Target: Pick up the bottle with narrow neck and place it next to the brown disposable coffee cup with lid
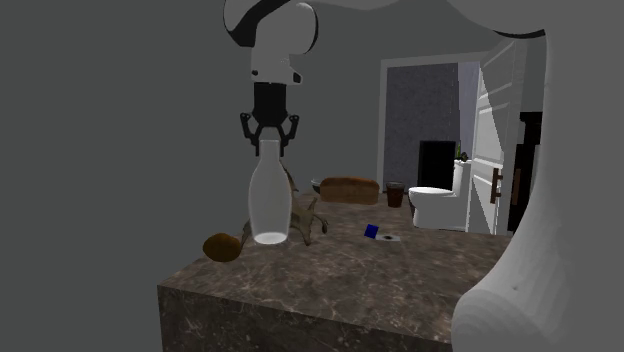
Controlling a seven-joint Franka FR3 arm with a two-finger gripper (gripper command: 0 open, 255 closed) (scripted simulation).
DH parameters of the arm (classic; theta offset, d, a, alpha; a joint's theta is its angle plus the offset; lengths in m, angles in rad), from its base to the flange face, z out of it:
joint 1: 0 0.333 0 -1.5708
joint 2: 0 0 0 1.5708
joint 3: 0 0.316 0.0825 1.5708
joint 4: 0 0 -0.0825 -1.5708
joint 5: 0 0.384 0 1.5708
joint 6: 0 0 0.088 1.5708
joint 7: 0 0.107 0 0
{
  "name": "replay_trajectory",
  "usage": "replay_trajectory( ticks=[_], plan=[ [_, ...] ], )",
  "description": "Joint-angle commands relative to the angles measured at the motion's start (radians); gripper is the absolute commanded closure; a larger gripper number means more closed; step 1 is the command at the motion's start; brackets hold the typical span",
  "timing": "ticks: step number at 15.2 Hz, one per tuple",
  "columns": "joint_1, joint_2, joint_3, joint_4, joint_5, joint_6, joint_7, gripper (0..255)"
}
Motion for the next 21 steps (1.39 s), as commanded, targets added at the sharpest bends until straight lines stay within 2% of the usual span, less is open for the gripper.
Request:
replay_trajectory(
  ticks=[1, 11, 19, 20, 21],
  plan=[
    [0.002, 0.008, 0.001, 0.038, -0.004, -0.03, 0.002, 255],
    [0.018, 0.063, 0.009, 0.241, -0.029, -0.185, 0.014, 255],
    [0.05, 0.143, 0.02, 0.459, -0.07, -0.331, 0.03, 255],
    [0.053, 0.148, 0.02, 0.471, -0.073, -0.338, 0.031, 255],
    [0.029, 0.113, 0.012, 0.437, -0.054, -0.335, 0.008, 255]
  ],
)
